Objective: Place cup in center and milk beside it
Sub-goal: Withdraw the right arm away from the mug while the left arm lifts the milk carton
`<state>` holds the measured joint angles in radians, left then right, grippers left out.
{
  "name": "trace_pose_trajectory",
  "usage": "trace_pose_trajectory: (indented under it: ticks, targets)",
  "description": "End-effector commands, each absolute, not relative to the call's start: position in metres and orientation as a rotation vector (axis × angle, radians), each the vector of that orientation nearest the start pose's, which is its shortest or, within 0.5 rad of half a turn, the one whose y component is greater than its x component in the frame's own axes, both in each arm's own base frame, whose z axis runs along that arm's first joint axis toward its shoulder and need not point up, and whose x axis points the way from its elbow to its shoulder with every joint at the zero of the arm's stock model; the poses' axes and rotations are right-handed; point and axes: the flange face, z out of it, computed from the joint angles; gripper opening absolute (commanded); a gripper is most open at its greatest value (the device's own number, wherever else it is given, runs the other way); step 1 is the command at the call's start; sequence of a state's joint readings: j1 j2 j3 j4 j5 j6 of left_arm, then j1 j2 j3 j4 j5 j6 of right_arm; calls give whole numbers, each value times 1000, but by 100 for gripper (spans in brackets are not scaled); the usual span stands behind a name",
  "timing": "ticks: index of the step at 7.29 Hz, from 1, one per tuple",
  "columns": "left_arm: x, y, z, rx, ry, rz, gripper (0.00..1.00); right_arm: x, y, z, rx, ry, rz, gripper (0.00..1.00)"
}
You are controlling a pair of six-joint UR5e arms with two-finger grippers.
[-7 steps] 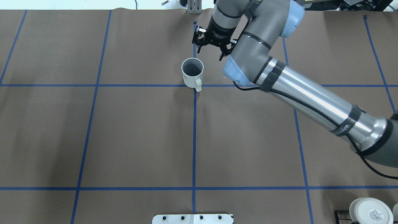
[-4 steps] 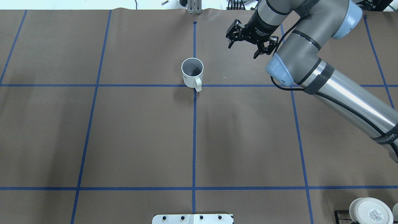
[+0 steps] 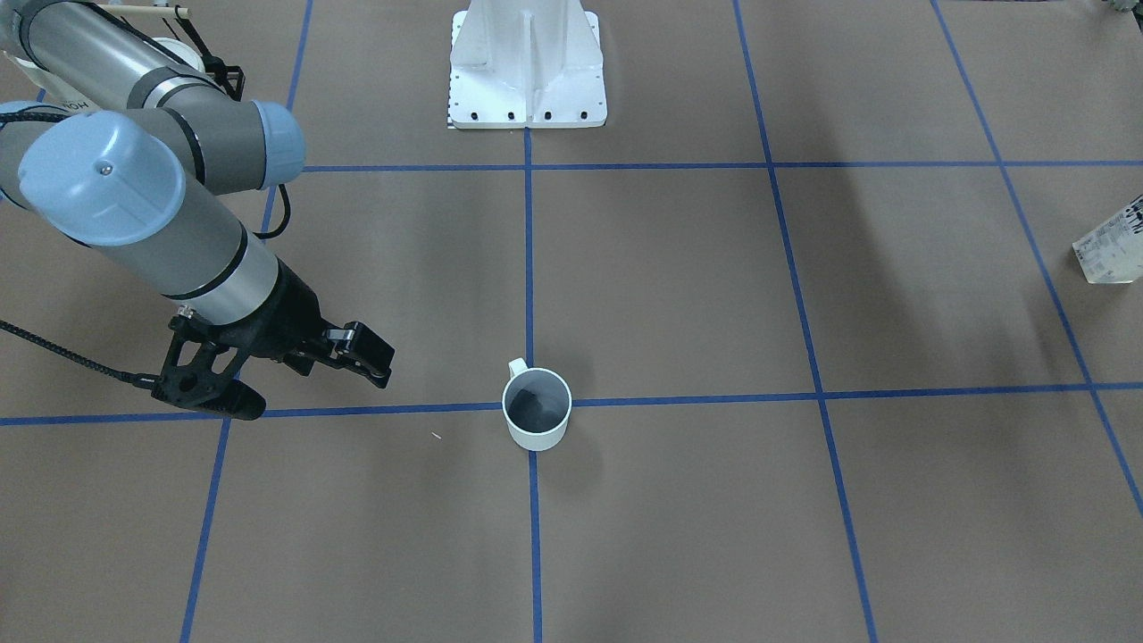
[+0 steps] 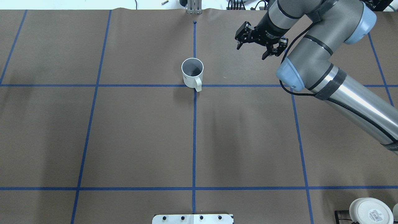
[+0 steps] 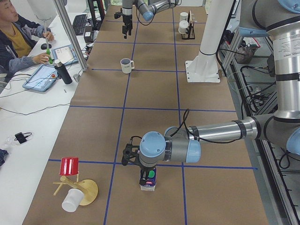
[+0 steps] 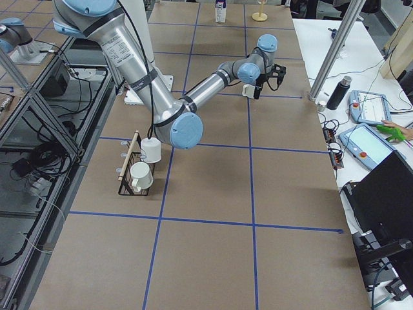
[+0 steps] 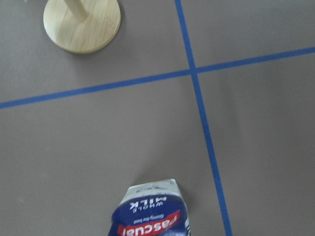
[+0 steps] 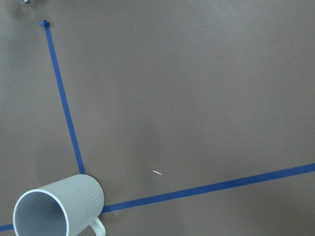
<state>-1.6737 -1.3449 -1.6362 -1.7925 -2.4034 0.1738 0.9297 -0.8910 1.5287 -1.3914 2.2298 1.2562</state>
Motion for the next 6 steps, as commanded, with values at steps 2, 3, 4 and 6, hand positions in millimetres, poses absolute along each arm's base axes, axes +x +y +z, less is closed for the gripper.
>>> trace_pose_trajectory:
  ticks: [2,3,4,6]
  targets:
    - [-98,-378,719,112,826,26,98,-375,-606,242,-31,-990,289,100]
    - [-96,-379,721,104,827,21,98,-375,-602,254,-36,-980,293,100]
    - [-96,-380,720,101,826,10,98,-377,-600,256,-34,-976,292,100]
    - [-94,-383,717,99,827,-23,96,-380,-598,257,-37,-975,288,100]
